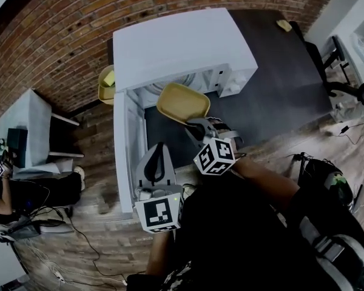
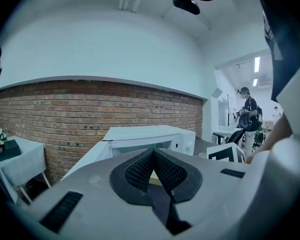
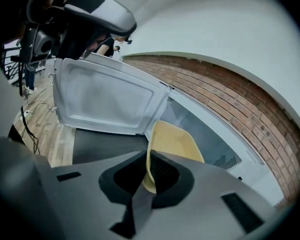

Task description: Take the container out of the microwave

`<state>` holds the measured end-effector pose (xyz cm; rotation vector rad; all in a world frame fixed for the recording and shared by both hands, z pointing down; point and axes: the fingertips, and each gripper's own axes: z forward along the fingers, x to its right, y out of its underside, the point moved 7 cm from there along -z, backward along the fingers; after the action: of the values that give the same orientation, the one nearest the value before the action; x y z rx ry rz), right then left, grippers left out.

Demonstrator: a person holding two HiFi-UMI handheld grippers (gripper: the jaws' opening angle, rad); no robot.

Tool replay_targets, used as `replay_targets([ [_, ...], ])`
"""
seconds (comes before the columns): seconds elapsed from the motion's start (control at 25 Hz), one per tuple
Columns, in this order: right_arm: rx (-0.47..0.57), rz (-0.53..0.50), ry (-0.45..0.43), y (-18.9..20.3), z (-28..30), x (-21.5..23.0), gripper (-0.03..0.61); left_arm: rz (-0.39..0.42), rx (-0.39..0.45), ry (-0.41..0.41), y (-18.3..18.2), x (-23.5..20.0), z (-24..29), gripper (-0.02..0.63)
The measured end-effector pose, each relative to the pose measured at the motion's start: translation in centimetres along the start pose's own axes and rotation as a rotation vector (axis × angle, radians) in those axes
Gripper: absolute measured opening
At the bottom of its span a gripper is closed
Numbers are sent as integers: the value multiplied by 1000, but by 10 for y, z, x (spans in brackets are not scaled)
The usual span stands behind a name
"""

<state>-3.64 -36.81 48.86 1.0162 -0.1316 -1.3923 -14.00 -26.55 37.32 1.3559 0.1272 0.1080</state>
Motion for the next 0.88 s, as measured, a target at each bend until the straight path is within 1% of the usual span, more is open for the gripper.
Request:
replay_targets([
  [0.12, 2, -6, -4, -3, -15, -8, 78, 5, 16, -11, -2, 1, -10, 8],
  [0.24, 12, 1, 8, -7, -34, -12, 78, 10, 27, -2, -1, 2, -13, 8],
  [0.4, 29, 9, 26, -16, -56, -23, 78, 4, 11, -1, 2, -2, -13, 8],
  [0.48, 32, 14, 35, -18, -68, -24, 78, 5, 33, 1, 1, -3, -10, 8],
  [0.72, 51, -28, 96, -26, -102, -12, 78, 5, 53, 22, -2, 0, 2, 8],
  [0.88, 70, -8, 123, -30, -116, 3, 78, 4, 45, 39, 0, 8, 6, 8],
])
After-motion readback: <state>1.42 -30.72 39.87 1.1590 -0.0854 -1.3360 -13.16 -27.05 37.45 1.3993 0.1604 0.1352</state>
